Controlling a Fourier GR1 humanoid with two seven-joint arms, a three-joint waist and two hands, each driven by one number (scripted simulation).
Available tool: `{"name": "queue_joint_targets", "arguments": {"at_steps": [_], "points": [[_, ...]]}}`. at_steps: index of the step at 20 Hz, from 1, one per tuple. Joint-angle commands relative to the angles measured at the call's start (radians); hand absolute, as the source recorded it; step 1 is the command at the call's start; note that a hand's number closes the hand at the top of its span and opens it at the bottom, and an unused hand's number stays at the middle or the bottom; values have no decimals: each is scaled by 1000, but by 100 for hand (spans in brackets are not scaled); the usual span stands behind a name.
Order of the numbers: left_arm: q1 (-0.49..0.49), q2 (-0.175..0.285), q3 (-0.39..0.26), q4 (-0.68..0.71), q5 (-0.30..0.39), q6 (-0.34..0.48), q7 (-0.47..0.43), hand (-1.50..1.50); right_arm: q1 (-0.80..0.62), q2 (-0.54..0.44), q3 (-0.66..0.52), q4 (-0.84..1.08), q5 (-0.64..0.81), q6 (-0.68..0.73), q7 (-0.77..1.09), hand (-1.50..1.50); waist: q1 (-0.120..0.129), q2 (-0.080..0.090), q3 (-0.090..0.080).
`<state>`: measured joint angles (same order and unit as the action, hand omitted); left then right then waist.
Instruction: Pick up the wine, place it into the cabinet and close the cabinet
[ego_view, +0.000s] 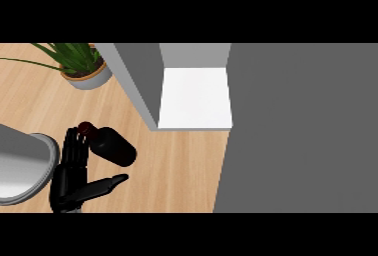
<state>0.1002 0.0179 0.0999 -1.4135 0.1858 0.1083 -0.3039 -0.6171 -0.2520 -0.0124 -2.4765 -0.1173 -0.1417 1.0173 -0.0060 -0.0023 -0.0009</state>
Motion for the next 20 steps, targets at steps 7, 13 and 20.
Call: {"name": "queue_joint_targets", "arguments": {"at_steps": [7, 13, 20], "points": [[-107, -6, 70, 330, 45, -92, -203, -150, -9, 15, 45, -92, -20, -35, 76, -150, 0, 1, 0], [-197, 20, 118, 521, 85, -171, -272, -150, 17, -18, -40, -101, -118, 4, 82, -150, -7, 1, 0], [-293, 21, 113, 618, 55, -141, -307, -150, -53, -37, -53, -83, -106, -26, 120, -150, -5, 0, 0]]}}
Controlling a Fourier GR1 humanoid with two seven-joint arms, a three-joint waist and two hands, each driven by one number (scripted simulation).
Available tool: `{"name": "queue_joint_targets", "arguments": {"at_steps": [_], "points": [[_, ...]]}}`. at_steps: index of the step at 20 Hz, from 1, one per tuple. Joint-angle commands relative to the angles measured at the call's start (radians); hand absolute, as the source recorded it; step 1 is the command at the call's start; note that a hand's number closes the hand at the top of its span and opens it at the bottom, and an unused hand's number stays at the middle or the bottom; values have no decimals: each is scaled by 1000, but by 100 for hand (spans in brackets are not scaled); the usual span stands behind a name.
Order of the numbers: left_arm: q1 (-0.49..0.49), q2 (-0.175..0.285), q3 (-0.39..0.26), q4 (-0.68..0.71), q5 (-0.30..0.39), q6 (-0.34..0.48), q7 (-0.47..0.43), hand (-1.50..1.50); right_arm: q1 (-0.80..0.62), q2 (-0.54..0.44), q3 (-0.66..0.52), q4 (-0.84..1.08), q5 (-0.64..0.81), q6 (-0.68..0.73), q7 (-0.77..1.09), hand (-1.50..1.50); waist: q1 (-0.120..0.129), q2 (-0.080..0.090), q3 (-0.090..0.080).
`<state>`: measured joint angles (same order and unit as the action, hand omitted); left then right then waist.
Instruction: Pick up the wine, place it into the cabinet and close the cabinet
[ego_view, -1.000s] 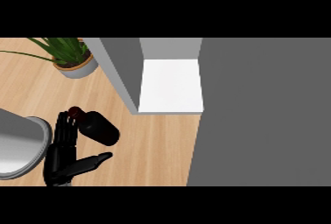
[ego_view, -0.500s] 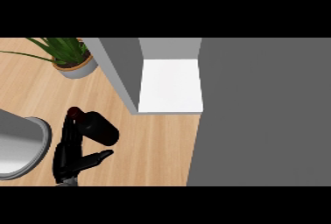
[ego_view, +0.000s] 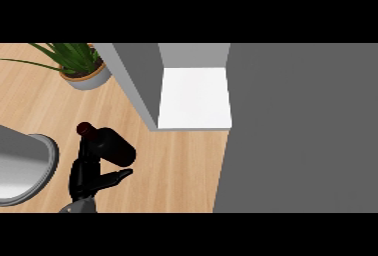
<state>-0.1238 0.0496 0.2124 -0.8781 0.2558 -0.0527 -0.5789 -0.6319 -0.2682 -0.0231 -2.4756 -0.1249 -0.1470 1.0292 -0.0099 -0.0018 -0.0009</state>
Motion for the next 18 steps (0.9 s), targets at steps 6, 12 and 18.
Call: {"name": "queue_joint_targets", "arguments": {"at_steps": [6, 12, 18], "points": [[-112, -4, 48, 193, 37, -55, -104, 150, -15, -11, -40, -133, -92, -44, 134, -150, -6, -1, -1], [-170, 20, 10, 260, -20, -77, -167, 150, 42, -30, -86, -110, -155, 15, 80, -150, -7, 2, 0], [-148, 30, -59, 200, -141, 31, -293, 150, 57, 23, 31, -138, -36, -37, 79, -150, -3, -1, 0]]}}
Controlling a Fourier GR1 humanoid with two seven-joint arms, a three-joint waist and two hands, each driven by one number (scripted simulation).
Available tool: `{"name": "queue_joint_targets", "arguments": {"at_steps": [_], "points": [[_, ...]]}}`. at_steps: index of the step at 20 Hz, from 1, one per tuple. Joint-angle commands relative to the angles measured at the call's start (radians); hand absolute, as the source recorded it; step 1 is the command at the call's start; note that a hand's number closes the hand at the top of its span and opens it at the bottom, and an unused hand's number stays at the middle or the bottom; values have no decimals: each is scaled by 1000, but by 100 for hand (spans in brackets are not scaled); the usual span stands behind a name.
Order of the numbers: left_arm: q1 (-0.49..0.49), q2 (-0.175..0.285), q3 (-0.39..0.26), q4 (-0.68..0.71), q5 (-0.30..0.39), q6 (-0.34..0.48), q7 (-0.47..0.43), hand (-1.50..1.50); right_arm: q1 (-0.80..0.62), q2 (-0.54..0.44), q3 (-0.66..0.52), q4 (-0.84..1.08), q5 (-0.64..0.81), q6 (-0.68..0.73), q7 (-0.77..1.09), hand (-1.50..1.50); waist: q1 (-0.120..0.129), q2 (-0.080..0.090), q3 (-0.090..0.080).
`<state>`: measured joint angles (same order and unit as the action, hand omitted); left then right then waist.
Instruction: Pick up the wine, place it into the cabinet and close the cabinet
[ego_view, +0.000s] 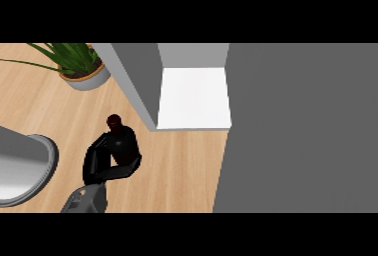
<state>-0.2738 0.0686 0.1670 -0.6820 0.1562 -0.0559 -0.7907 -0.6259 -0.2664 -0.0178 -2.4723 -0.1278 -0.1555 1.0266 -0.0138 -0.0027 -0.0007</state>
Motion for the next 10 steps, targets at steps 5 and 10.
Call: {"name": "queue_joint_targets", "arguments": {"at_steps": [5, 10], "points": [[12, -32, -82, -114, -71, 54, -26, 150, 1, 2, 1, -81, -62, -22, 77, -150, 13, -3, 1], [112, -55, -158, -265, -98, 24, -20, 150, 55, 4, 12, -143, -63, -15, 93, -150, 16, -7, 2]]}}
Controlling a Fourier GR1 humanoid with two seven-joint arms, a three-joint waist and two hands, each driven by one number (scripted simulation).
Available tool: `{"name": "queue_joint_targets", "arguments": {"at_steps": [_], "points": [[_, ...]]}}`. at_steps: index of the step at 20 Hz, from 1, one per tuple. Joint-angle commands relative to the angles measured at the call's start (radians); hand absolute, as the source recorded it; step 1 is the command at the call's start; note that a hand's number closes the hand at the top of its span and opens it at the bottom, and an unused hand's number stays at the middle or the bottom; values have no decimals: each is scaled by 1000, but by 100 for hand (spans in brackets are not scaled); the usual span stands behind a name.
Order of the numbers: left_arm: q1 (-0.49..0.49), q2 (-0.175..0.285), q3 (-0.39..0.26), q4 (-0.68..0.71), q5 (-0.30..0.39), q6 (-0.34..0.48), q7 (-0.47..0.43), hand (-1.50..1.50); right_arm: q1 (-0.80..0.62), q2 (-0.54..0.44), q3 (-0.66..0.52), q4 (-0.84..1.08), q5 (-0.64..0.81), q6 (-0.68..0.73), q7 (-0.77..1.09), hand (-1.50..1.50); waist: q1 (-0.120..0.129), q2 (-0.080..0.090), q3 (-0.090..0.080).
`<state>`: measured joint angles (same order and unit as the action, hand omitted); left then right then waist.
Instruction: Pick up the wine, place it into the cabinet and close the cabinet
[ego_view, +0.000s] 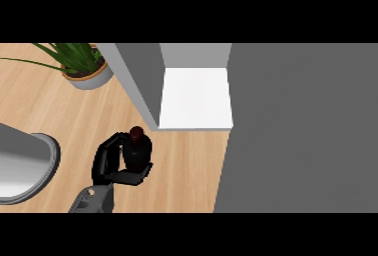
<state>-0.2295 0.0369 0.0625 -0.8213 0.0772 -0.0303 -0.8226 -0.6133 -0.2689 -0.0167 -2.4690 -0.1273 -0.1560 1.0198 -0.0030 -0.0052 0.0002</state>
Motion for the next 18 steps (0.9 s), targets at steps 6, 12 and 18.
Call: {"name": "queue_joint_targets", "arguments": {"at_steps": [6, 12, 18], "points": [[50, -36, -168, -330, 23, 92, 108, 150, 48, -2, -43, -126, -87, -4, 77, -150, 0, -4, 1], [79, -37, -277, -600, 91, 102, 370, 150, 78, 15, -5, -120, -57, -3, 55, -150, 2, -4, 1], [24, -37, -387, -767, 132, 269, 559, 150, 20, 4, -11, -103, -59, -20, 81, -150, -1, -2, 0]]}}
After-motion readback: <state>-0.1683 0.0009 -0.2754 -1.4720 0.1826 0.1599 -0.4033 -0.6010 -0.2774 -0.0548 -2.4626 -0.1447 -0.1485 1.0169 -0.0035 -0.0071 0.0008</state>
